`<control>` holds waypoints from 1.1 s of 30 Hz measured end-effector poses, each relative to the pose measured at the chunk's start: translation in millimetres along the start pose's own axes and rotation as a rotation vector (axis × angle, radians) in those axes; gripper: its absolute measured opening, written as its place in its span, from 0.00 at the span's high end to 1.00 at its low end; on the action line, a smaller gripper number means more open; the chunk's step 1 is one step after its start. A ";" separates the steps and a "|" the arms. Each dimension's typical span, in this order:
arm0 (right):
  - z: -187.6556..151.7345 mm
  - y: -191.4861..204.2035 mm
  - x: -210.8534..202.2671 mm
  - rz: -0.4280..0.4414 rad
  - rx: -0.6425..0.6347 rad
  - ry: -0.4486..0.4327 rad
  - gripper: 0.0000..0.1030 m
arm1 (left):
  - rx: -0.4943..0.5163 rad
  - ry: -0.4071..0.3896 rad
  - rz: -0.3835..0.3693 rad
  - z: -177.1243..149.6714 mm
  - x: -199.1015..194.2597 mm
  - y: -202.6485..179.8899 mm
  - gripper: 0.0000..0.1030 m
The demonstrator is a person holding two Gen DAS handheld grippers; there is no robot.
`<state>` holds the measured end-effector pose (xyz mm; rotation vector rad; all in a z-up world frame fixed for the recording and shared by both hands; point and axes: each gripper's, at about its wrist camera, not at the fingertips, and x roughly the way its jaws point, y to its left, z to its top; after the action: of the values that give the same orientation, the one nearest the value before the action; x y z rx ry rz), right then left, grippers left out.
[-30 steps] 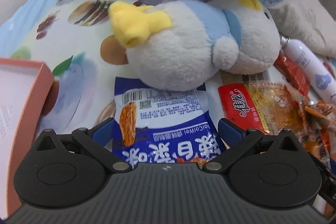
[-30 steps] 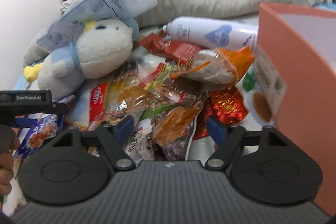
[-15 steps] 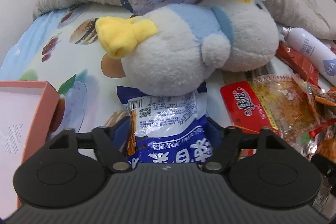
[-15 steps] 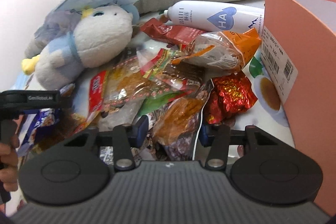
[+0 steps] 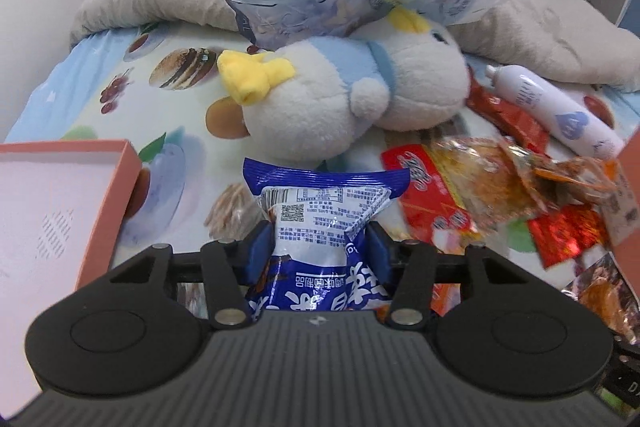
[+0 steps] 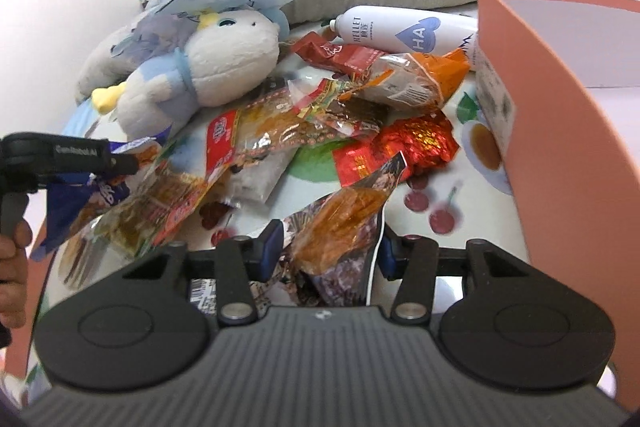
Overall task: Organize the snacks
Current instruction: 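Carry both held snack bags over the open pink box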
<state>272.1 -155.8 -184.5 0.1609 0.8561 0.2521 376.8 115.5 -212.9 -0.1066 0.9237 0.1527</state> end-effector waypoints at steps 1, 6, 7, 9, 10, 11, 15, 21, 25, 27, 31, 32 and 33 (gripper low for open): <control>-2.4 -0.5 -6.1 -0.001 -0.005 0.001 0.51 | 0.000 -0.005 -0.002 -3.5 -7.0 -1.6 0.45; -11.5 -1.9 -30.2 0.002 -0.030 -0.001 0.51 | -0.027 -0.022 -0.009 -21.3 -42.6 -7.6 0.45; -13.0 -2.4 -36.0 0.003 -0.036 -0.003 0.51 | -0.039 -0.023 -0.020 -25.1 -49.3 -8.8 0.45; -15.5 -3.7 -45.6 0.006 -0.045 -0.012 0.51 | -0.047 -0.024 -0.033 -34.2 -61.5 -13.9 0.45; -16.9 -4.1 -50.3 0.009 -0.051 -0.015 0.51 | -0.048 -0.023 -0.037 -39.4 -67.1 -17.5 0.45; -18.7 -4.4 -54.2 0.012 -0.055 -0.019 0.51 | -0.051 -0.021 -0.046 -44.6 -72.2 -21.1 0.45; -24.2 -7.7 -69.1 0.021 -0.064 -0.032 0.51 | -0.069 -0.003 -0.081 -67.0 -89.2 -34.4 0.45; -26.3 -10.0 -89.3 0.014 -0.105 -0.054 0.51 | -0.083 0.017 -0.100 -92.7 -104.0 -49.3 0.45; -27.8 -14.3 -95.4 0.016 -0.119 -0.057 0.51 | -0.077 0.044 -0.104 -101.4 -103.0 -58.6 0.44; -28.7 -15.9 -97.5 0.020 -0.117 -0.058 0.51 | -0.086 0.053 -0.112 -102.6 -102.2 -59.9 0.44; -27.7 -14.9 -102.1 0.013 -0.126 -0.065 0.51 | -0.086 0.054 -0.116 -100.8 -105.7 -62.8 0.44; -26.3 -15.1 -104.3 0.011 -0.125 -0.071 0.51 | -0.090 0.050 -0.108 -99.4 -107.5 -62.6 0.44; -25.1 -15.3 -106.3 0.012 -0.124 -0.078 0.51 | -0.104 0.039 -0.096 -97.3 -110.3 -61.5 0.44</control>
<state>188.5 -199.5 -127.4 0.0594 0.7603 0.3079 245.8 30.3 -181.3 -0.2507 0.9478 0.1096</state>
